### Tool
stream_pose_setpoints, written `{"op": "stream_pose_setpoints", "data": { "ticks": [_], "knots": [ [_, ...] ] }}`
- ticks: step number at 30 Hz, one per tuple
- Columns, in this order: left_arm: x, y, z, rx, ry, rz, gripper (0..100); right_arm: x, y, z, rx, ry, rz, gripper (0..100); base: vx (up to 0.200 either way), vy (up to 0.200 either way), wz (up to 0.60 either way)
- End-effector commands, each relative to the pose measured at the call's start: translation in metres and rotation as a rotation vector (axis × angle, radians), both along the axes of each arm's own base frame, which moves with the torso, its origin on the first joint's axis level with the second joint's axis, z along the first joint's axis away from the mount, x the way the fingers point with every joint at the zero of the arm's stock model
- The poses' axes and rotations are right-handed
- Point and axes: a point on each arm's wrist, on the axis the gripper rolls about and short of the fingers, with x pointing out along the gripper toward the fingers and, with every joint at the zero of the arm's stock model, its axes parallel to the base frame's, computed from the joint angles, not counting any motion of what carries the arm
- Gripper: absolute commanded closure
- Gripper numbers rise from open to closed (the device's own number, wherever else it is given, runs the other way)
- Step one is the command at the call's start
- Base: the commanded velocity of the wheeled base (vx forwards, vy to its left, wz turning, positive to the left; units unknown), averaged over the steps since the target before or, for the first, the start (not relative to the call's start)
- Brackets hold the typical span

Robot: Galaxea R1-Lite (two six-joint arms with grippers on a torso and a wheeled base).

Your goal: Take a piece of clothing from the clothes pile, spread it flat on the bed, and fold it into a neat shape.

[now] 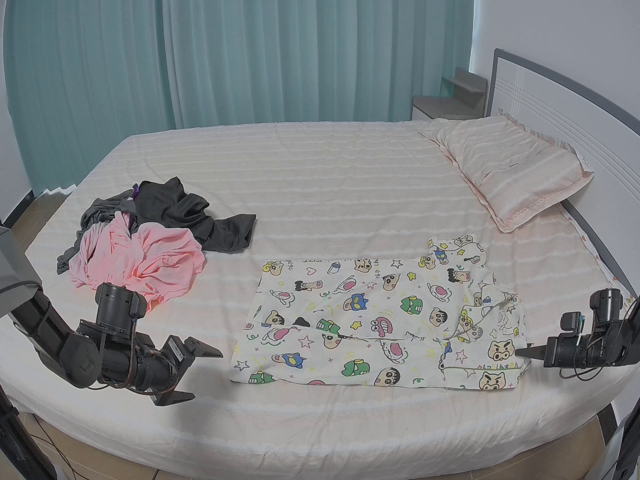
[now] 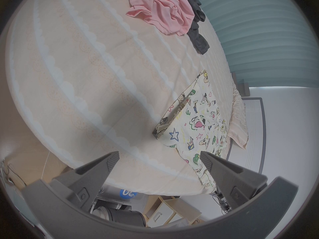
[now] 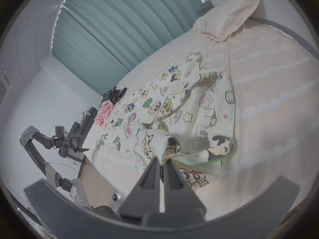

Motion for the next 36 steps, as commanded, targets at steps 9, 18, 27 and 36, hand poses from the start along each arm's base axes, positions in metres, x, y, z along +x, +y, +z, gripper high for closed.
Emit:
{"op": "stream_pose_setpoints", "data": {
  "ticks": [9, 18, 27, 36],
  "knots": [
    [0.0, 0.0, 0.0, 0.001, 0.002, 0.001, 0, 0.025, -0.007, 0.013, 0.006, -0.056, -0.033, 100, 0.0, 0.0, 0.0],
    [0.002, 0.0, 0.001, 0.002, -0.01, 0.003, 0, 0.034, -0.01, 0.011, 0.002, -0.063, -0.039, 100, 0.0, 0.0, 0.0],
    [0.019, -0.025, 0.007, -0.014, -0.178, -0.063, 0, 0.034, -0.011, 0.009, 0.004, -0.063, -0.04, 100, 0.0, 0.0, 0.0],
    [0.054, -0.049, -0.022, 0.118, -0.27, -0.189, 0, 0.033, -0.011, 0.009, 0.004, -0.062, -0.041, 100, 0.0, 0.0, 0.0]
  ]
}}
